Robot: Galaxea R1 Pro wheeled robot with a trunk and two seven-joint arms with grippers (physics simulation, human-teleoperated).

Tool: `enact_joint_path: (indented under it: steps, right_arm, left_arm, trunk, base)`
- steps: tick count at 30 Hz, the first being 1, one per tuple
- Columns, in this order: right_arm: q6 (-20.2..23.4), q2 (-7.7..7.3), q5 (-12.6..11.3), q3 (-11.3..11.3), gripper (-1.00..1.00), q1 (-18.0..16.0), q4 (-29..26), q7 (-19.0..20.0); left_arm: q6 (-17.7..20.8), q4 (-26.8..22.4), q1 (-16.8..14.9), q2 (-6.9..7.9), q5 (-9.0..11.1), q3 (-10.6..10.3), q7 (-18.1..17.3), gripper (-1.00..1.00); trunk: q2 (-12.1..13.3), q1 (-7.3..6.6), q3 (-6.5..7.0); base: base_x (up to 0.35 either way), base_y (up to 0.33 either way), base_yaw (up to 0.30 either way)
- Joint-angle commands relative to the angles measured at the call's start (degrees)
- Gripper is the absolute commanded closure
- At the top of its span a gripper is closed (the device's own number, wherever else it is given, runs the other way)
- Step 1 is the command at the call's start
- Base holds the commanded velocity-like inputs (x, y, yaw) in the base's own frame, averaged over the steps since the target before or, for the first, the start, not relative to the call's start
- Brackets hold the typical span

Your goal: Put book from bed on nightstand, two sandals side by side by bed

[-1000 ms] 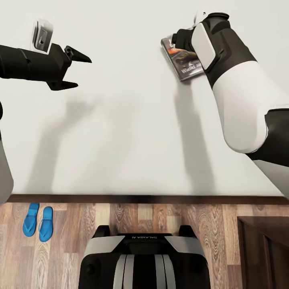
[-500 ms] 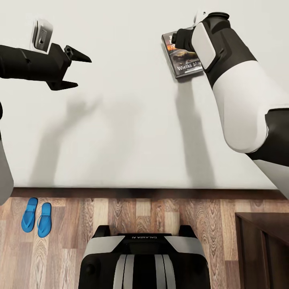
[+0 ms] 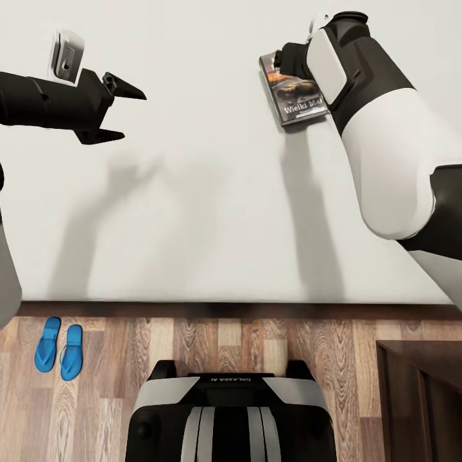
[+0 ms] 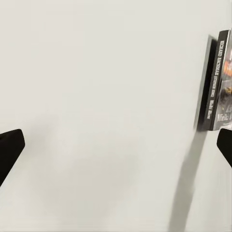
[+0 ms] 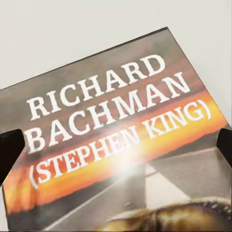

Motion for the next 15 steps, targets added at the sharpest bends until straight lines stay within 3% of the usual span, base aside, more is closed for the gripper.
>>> enact_joint_path:
  steps: [1,15]
  right_arm:
    - [0.1,0.05,-0.6,-0.2,-1.0,-0.1,-0.1,-0.4]
    - [0.2,0.05,-0.6,-0.2,-1.0,-0.4,-0.2,-0.4]
  left_arm:
    - [0.4,0.0,-0.1,0.03,0.4,0.0,0.5,-1.0]
    - [0.4,0.0,-0.1,0.02,0.4,0.0,0.5,-1.0]
  trunk:
    - [0.0,0.01,-0.02]
    - [0.0,0.01,-0.02]
  base:
    - [0.152,0.1,0.0]
    - [0.162,0.114,0.0]
